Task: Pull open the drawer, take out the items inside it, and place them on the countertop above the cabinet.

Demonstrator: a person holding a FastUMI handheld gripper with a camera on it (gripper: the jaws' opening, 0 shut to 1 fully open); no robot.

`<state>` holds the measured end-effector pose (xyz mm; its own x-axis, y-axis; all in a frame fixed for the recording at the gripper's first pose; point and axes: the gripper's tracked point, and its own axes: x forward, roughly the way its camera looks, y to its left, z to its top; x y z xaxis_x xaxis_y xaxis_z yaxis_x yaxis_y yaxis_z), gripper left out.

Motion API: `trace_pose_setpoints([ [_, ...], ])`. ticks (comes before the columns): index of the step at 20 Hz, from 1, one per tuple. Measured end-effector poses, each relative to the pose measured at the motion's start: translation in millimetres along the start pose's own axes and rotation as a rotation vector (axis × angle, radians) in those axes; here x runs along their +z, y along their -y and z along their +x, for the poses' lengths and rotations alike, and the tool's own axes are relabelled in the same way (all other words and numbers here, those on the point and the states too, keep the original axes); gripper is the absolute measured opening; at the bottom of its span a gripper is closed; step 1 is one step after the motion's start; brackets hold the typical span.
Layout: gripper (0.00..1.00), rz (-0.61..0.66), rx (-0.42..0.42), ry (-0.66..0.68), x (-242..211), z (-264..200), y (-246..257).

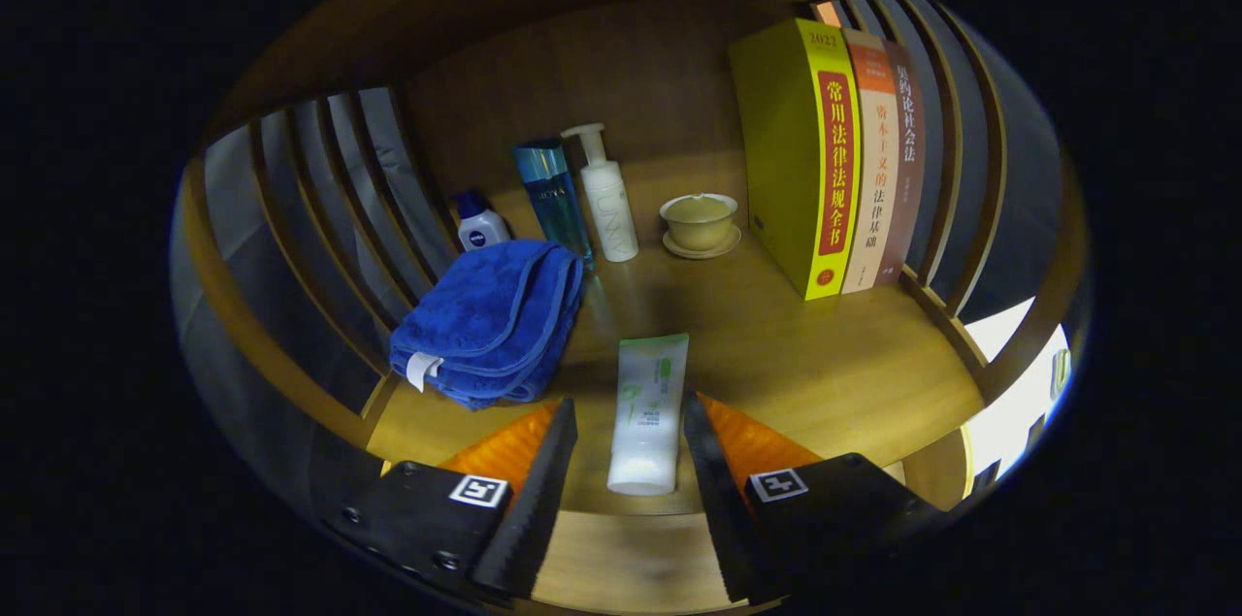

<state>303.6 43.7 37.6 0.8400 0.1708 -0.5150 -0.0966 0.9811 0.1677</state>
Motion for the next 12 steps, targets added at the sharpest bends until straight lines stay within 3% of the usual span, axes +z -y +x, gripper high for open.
trace_pose_setpoints([
  [6, 0.99, -0.013, 0.006, 0.021, -5, -20, -3],
  [12, 0.99, -0.054, 0.004, 0.088, -16, -63, -7],
])
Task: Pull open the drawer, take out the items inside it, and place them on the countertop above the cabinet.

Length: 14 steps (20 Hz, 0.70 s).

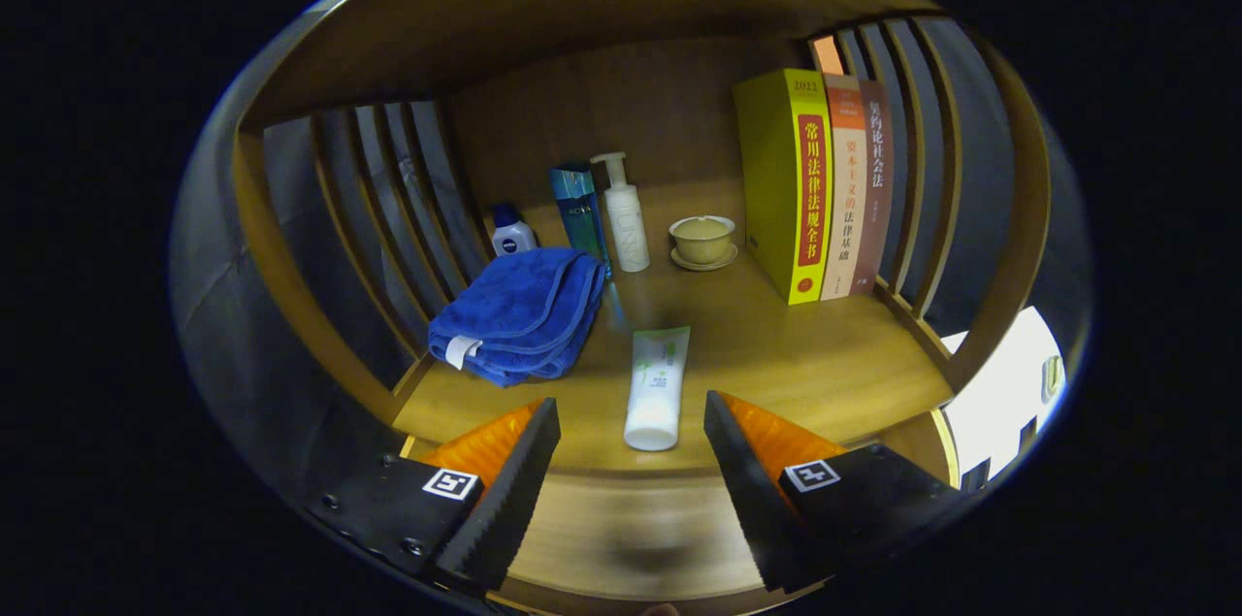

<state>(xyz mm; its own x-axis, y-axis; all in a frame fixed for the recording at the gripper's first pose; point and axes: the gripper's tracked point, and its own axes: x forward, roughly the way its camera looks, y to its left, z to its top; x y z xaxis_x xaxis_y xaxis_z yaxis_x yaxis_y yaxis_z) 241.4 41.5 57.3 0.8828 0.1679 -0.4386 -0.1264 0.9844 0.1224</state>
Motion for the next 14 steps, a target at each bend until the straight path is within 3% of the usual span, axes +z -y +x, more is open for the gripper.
trace_pose_setpoints([
  [14, 0.99, -0.052, -0.041, 0.186, -58, -105, -1],
])
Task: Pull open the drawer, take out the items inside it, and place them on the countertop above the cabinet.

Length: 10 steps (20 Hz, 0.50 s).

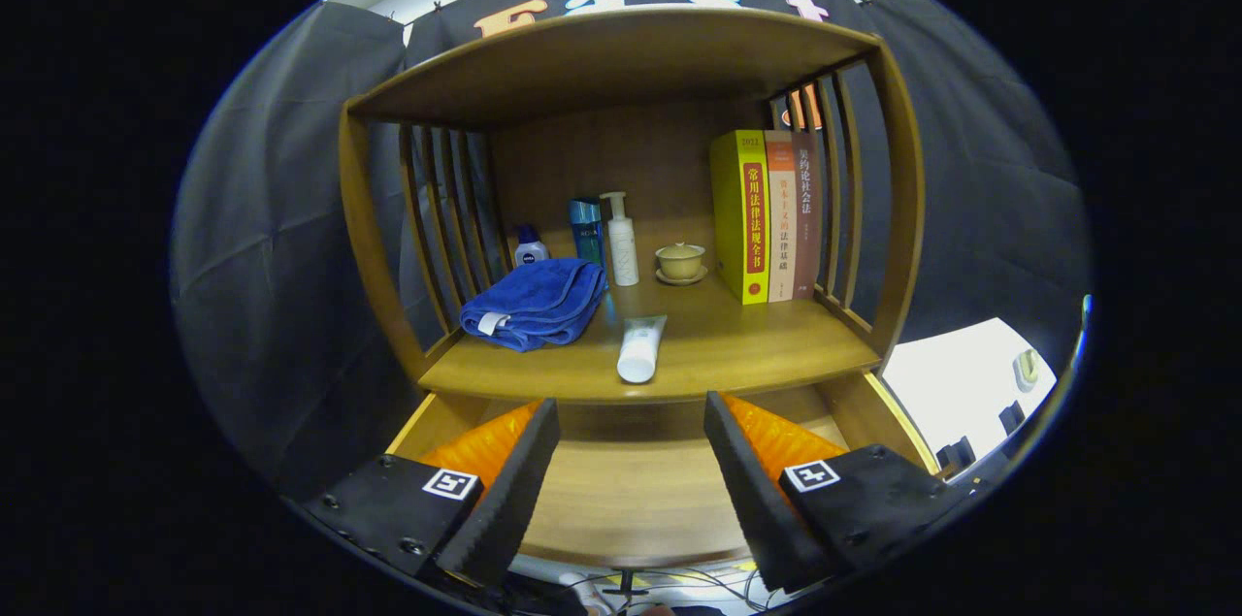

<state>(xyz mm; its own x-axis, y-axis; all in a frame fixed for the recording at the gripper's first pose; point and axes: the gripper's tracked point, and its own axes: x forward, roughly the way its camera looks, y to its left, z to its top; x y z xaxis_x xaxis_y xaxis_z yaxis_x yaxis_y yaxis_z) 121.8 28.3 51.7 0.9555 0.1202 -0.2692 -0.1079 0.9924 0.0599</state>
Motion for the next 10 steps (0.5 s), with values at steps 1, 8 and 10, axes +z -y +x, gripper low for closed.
trace_pose_setpoints([
  [1, 0.99, -0.005, -0.003, 0.009, -7, -7, -1],
  [8, 0.99, -0.026, -0.034, 0.006, -74, -40, -4],
  [10, 0.99, -0.001, -0.022, -0.012, -95, -38, -7],
])
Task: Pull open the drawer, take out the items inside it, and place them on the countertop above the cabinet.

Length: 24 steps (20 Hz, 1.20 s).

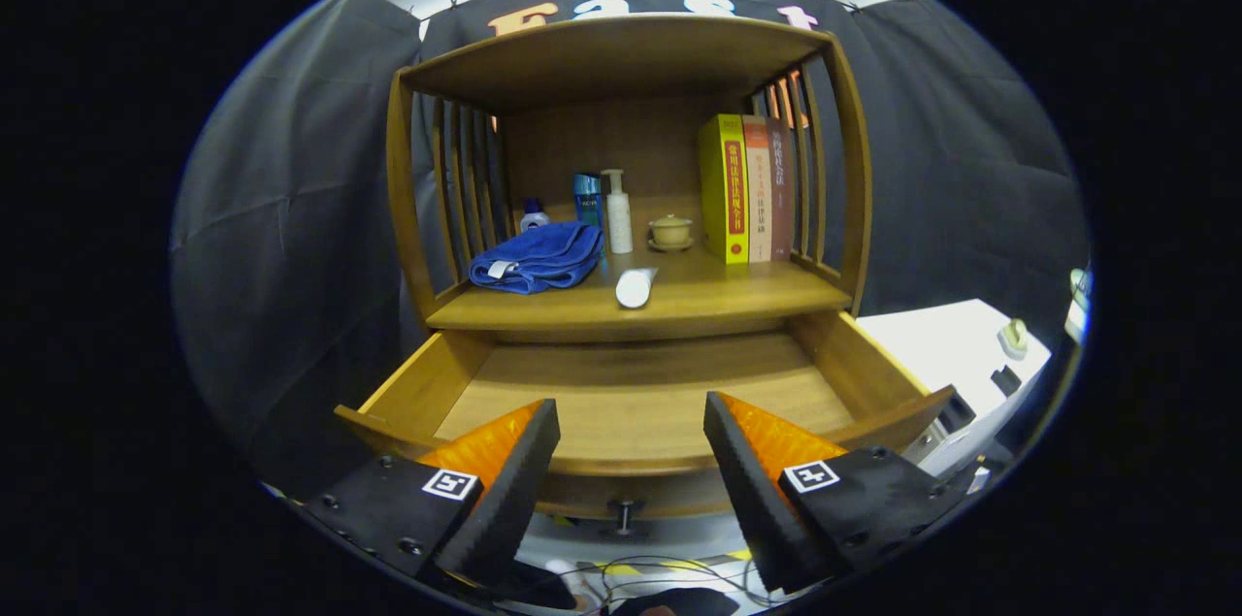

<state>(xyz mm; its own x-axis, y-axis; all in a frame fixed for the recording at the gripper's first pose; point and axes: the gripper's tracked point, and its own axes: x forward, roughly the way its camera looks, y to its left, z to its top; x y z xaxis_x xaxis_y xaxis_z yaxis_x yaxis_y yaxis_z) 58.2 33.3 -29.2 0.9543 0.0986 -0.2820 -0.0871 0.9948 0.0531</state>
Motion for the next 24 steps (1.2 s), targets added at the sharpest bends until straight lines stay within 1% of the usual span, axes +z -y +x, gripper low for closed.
trace_pose_setpoints([
  [3, 0.99, -0.001, -0.023, -0.007, -21, -6, 8],
  [6, 0.99, 0.013, -0.015, -0.001, -32, -8, 8],
  [9, 0.99, 0.026, -0.025, -0.014, -44, -8, 13],
  [13, 0.99, 0.03, -0.015, 0.003, -48, 1, 11],
  [16, 0.99, -0.01, -0.048, 0.007, -53, 4, 14],
  [18, 0.98, -0.014, -0.073, 0.02, -52, 6, 16],
  [24, 0.96, -0.009, -0.074, 0.023, -46, 19, 16],
])
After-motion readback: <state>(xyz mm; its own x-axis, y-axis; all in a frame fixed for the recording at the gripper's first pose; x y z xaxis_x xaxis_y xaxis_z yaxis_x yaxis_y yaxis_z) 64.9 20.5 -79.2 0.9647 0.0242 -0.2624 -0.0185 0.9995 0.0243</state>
